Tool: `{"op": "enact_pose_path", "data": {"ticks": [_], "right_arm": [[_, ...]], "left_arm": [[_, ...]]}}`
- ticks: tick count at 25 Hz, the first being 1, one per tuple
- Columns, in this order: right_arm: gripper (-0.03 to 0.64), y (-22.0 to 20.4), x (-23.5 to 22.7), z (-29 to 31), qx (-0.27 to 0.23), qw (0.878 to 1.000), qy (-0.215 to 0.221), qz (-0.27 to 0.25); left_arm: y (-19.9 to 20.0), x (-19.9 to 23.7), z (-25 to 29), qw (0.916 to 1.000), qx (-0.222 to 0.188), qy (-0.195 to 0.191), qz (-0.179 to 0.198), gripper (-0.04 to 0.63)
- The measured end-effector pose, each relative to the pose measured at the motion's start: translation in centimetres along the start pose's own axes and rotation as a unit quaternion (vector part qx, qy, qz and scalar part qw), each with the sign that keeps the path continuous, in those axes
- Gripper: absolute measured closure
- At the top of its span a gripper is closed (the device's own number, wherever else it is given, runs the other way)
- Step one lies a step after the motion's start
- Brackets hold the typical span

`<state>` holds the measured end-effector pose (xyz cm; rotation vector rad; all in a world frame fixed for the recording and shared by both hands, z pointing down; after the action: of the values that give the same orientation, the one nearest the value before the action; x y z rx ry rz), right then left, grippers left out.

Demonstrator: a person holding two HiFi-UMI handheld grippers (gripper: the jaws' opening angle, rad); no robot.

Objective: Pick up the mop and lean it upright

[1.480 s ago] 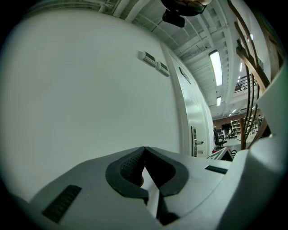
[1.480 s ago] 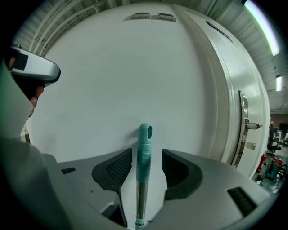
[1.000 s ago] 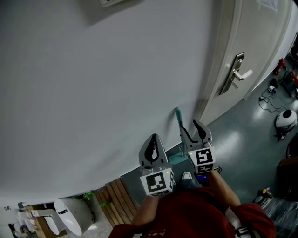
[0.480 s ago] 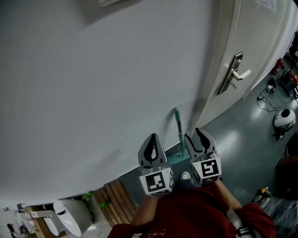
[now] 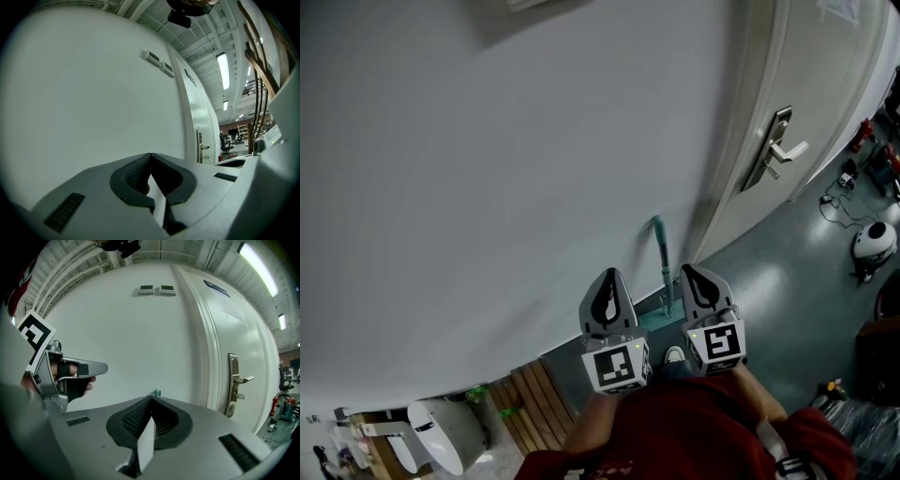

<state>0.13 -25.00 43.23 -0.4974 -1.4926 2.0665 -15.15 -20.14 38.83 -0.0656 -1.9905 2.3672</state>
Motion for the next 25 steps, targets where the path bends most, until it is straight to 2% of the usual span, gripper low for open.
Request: {"op": "enact_pose_path", "data": {"ticks": [5, 17, 25], "right_arm": [[0.598, 0.3, -0.3, -0.3, -0.005, 1.000, -0.008, -0.006], [0.598, 6.6, -0.8, -3.2, -0.045, 0.999, 0.008, 0.027], [0.598, 6.0, -0.6, -2.7, -0.035, 0.999, -0.002, 0.006]], "left_arm": [[0.0, -0.1, 0.0, 1.0000, 0.002, -0.002, -0.001, 0.583], [0.4, -0.5, -0.4, 0.9997, -0.013, -0.013, -0.019, 0.583], [0.5, -0.4, -0.5, 0.9995, -0.013, -0.015, -0.024, 0.583]]}}
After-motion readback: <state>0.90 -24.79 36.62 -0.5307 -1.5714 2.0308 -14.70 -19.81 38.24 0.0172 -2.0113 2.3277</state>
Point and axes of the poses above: the fingertips, and each gripper's own axes: z forward along the fingers, x to its left, y out of its top, the point moved 6 cm from there along -z, backward along the fingers, and after that the axes turned 11 degrees about x, right-handed, at the moved point
